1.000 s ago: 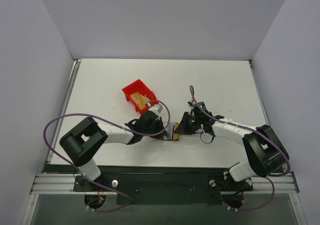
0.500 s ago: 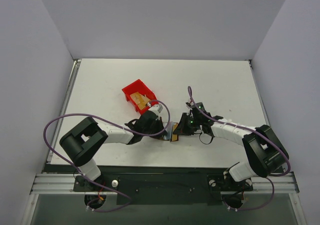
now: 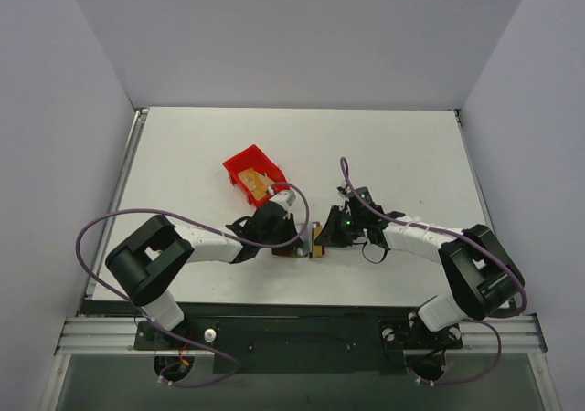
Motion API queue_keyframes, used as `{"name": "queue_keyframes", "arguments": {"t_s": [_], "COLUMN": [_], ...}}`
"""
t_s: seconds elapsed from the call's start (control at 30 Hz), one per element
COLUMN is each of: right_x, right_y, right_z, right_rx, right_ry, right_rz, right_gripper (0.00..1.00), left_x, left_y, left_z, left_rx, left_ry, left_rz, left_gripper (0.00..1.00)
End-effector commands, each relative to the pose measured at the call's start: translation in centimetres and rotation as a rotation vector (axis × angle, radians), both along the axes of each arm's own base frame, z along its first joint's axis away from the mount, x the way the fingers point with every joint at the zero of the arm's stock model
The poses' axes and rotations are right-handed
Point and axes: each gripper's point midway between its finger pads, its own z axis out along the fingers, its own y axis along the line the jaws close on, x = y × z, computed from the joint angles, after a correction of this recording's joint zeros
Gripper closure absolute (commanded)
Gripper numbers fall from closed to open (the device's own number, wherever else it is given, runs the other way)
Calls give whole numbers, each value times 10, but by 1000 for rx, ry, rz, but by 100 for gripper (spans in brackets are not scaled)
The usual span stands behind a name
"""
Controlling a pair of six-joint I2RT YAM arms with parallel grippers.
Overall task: Put the credit cards into the card holder
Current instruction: Open the card holder at the center of the board.
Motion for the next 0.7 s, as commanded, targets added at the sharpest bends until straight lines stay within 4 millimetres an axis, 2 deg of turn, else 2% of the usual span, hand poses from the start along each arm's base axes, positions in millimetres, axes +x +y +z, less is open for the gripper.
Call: {"name": "queue_keyframes", "arguments": {"t_s": [0.0, 0.37, 0.57, 0.67], "right_x": [13, 11, 8, 6], "right_y": [15, 7, 6, 5], "right_z": [12, -9, -18, -21], "right_rx": [34, -22, -30, -35], "right_ry": [-50, -12, 11, 20], "right_rz": [17, -6, -5, -8], "right_gripper": [100, 100, 100, 100], "left_x": [-7, 0, 10, 14], "left_y": [14, 6, -9, -16], "left_z": [-1, 41, 70, 71], "left_rx": [60, 19, -29, -35], "left_ry": [20, -36, -87, -91], "left_rz": [-10, -25, -49, -64], "left_gripper": [100, 100, 100, 100]}}
